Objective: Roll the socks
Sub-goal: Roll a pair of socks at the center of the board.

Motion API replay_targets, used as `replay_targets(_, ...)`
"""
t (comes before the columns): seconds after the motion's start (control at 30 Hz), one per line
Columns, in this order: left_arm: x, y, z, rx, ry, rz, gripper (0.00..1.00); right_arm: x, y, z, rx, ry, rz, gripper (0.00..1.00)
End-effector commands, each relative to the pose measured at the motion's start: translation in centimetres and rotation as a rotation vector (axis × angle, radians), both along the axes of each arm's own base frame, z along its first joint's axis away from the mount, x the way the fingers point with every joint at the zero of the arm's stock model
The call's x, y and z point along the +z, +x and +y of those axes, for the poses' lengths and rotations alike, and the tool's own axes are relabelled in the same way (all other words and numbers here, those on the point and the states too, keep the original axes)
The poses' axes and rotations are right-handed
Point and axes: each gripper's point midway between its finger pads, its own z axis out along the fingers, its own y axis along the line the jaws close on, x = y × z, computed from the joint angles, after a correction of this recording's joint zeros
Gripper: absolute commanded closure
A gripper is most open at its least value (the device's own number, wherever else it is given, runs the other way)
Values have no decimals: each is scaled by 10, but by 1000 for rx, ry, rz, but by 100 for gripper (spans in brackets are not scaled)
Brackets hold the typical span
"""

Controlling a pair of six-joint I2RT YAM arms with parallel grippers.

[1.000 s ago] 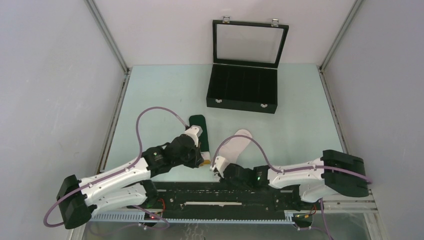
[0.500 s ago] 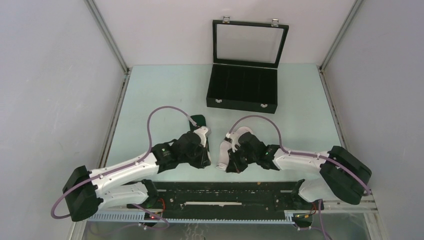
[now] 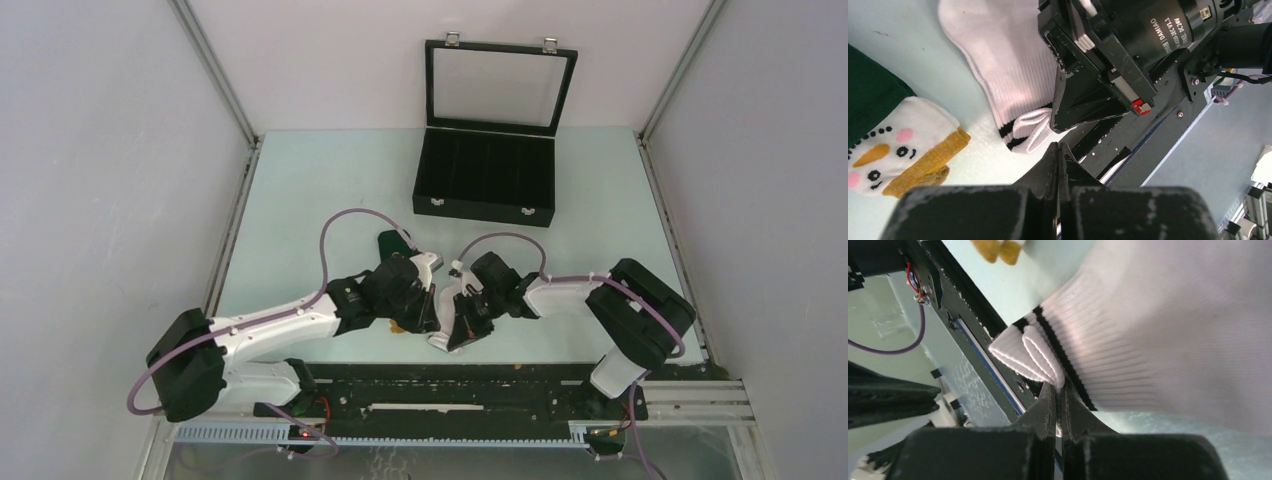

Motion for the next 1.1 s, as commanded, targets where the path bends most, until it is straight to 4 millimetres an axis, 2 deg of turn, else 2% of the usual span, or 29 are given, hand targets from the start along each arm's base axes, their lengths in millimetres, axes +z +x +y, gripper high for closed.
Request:
replay_targets(0.0,20,7,-20,-44,-69,-39,100,-2,-1,0,-52,-21,123,100)
replay_targets(0.4,-12,9,-22,-31,5,15,100,-25,3,-11,-137,-114,197,100)
replay_targets(0.77,-39,11,-23,-21,67,58,100,-27,6,-13,-154,-132,189,100)
replay_targets(1.07,-65,13,-14,2,150,77,100,-20,10,-12,-161,-121,156,100)
